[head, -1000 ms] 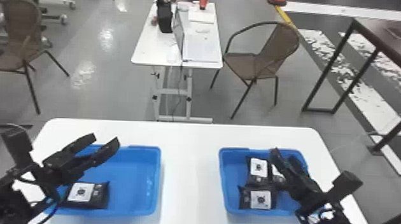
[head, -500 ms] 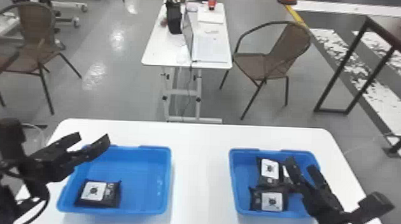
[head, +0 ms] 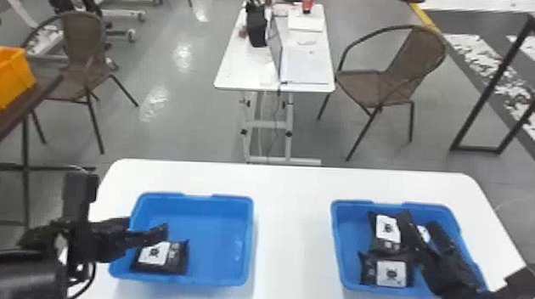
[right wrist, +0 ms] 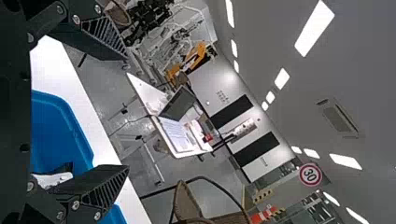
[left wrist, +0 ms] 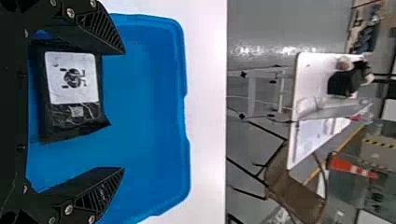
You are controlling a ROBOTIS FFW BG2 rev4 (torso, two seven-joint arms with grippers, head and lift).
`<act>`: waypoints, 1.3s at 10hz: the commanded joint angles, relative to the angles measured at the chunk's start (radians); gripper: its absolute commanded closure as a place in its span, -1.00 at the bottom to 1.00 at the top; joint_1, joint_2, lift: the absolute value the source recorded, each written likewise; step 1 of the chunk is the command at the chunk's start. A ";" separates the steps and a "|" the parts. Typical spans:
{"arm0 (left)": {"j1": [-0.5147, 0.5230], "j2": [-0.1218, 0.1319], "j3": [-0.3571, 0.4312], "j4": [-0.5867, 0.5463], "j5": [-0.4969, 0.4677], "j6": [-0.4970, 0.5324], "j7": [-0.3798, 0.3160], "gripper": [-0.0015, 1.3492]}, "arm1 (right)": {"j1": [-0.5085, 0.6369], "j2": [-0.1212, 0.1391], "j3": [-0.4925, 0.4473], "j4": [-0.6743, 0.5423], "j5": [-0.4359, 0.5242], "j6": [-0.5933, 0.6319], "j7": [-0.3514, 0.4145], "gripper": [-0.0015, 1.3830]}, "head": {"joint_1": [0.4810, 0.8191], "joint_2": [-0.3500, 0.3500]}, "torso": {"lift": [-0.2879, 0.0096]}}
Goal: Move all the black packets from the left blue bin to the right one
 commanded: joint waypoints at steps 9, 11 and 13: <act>-0.218 0.009 -0.069 0.434 -0.252 0.026 -0.113 -0.76 | -0.005 0.006 0.022 0.020 -0.030 0.013 0.026 -0.70 | 0.27 0.19 | 0.94; -0.264 0.017 -0.092 0.543 -0.259 -0.017 -0.113 -0.76 | -0.011 0.008 0.024 0.030 -0.033 0.014 0.038 -0.70 | 0.27 0.19 | 0.94; -0.279 0.005 -0.081 0.587 -0.269 -0.021 -0.100 -0.76 | -0.011 0.012 0.024 0.036 -0.043 0.017 0.045 -0.70 | 0.27 0.17 | 0.94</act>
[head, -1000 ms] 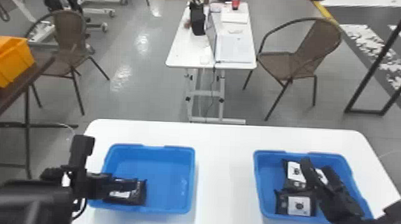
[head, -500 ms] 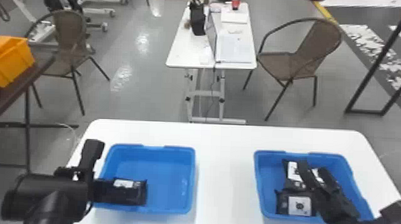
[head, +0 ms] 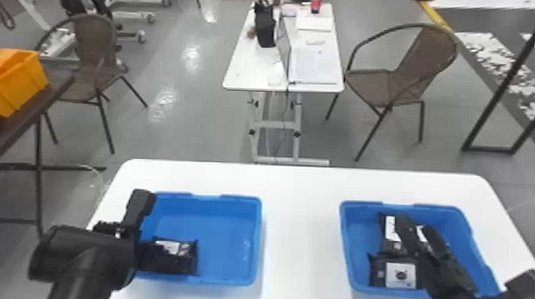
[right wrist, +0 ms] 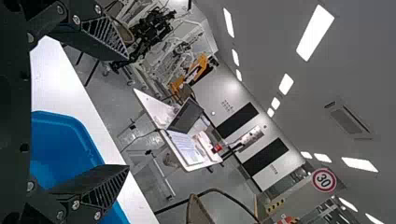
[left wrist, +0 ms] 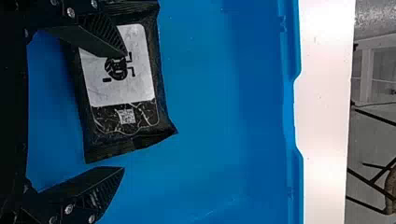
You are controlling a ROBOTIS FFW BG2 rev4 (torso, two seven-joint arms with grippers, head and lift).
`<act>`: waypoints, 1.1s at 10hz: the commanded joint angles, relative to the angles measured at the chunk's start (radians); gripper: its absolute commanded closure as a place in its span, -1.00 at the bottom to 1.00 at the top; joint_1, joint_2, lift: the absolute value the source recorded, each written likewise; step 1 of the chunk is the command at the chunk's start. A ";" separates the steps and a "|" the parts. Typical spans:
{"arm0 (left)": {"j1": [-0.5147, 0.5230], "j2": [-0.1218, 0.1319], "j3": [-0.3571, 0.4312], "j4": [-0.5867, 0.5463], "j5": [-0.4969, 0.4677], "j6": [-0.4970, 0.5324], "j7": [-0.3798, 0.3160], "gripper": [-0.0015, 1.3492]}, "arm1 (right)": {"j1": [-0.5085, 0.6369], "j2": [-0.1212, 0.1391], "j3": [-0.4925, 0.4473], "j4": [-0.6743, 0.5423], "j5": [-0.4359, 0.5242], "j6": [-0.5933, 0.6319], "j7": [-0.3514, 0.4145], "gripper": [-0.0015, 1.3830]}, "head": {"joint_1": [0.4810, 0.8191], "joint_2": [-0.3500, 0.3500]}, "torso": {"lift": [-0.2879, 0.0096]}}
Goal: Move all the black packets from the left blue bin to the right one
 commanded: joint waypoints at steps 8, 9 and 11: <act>-0.055 0.049 -0.043 0.149 -0.060 -0.141 -0.063 0.62 | -0.012 0.009 0.000 0.024 -0.016 0.014 0.023 -0.70 | 0.27 0.20 | 0.94; -0.049 0.044 -0.042 0.146 -0.074 -0.167 -0.083 0.62 | -0.009 0.008 0.000 0.024 -0.025 0.014 0.026 -0.70 | 0.27 0.20 | 0.94; -0.028 0.038 -0.037 0.040 -0.138 -0.198 -0.150 -0.08 | -0.009 0.009 0.000 0.024 -0.028 0.014 0.029 -0.70 | 0.27 0.19 | 0.94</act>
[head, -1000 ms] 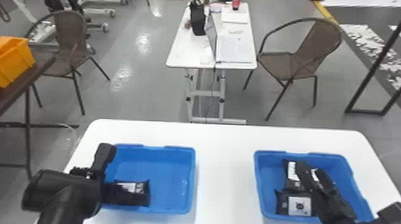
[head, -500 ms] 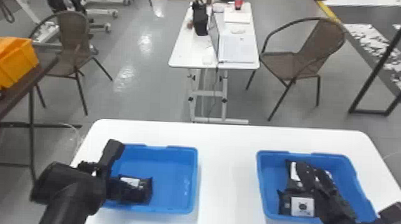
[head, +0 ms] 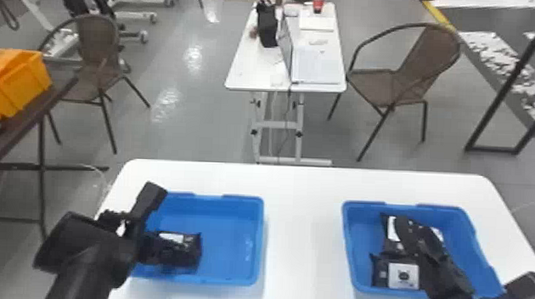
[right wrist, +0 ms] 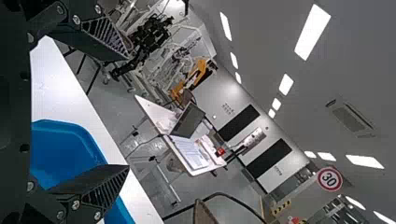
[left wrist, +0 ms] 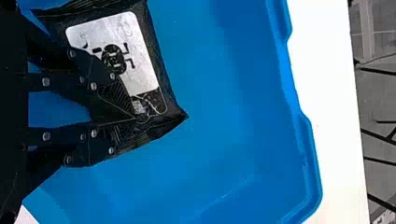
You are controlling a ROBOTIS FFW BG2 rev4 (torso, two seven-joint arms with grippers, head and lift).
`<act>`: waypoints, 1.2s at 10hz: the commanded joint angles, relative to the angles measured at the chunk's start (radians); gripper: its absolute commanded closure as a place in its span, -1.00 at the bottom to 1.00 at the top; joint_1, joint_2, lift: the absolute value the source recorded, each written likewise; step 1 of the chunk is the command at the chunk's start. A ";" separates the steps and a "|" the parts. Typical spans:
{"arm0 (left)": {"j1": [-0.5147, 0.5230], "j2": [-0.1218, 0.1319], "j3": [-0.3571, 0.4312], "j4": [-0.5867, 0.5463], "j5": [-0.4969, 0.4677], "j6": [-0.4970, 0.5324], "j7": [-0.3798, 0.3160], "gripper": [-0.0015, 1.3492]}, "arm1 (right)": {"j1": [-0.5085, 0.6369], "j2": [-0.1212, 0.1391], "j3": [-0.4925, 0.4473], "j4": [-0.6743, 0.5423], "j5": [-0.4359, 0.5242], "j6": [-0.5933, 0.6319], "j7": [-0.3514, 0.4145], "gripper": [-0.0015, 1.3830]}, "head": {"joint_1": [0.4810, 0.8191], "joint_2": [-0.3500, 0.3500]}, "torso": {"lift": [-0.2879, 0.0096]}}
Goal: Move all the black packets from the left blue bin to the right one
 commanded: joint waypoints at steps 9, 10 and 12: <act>-0.053 0.034 -0.067 0.005 -0.351 -0.206 -0.112 -0.81 | -0.007 0.000 0.012 0.009 -0.011 0.001 0.005 -0.70 | 0.27 0.30 | 0.94; -0.064 0.028 -0.061 0.039 -0.356 -0.218 -0.095 -0.81 | -0.006 0.000 0.012 0.009 -0.014 0.001 0.007 -0.70 | 0.27 0.31 | 0.94; -0.088 0.023 -0.064 0.119 -0.363 -0.244 -0.060 -0.81 | -0.007 0.000 0.012 0.011 -0.017 0.001 0.008 -0.70 | 0.27 0.30 | 0.94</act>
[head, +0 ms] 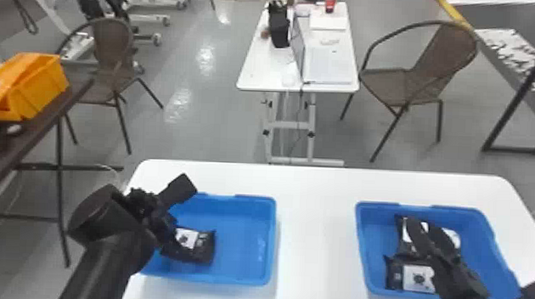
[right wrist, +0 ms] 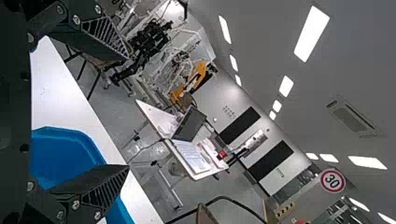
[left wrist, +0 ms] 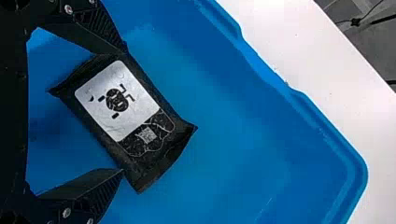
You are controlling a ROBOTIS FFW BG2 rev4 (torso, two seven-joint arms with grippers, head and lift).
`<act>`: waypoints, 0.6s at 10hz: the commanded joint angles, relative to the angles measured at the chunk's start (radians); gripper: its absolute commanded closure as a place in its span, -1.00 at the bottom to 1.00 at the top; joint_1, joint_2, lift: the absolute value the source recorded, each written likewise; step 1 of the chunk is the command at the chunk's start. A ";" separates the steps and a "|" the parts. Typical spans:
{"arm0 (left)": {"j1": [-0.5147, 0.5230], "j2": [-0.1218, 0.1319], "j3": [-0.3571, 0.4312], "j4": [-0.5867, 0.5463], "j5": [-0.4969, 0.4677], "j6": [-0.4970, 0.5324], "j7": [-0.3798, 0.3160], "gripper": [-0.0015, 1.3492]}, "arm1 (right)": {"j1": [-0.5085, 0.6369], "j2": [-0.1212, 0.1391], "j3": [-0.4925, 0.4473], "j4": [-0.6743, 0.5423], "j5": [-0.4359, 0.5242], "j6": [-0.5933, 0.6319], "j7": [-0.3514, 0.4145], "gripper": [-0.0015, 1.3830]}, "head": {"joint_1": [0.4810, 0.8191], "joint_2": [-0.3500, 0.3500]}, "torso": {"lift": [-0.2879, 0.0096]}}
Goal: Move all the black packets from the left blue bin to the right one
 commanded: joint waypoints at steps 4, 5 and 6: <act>-0.019 -0.011 -0.004 0.084 -0.045 -0.025 0.063 -0.79 | -0.001 0.005 0.000 0.013 -0.012 0.003 0.013 -0.70 | 0.27 0.31 | 0.94; -0.025 -0.012 -0.004 0.103 -0.062 -0.026 0.070 -0.78 | -0.001 0.008 0.000 0.016 -0.012 0.003 0.016 -0.70 | 0.27 0.32 | 0.94; -0.033 -0.011 -0.004 0.125 -0.062 -0.032 0.075 -0.66 | -0.001 0.009 0.000 0.017 -0.012 0.006 0.021 -0.70 | 0.27 0.33 | 0.94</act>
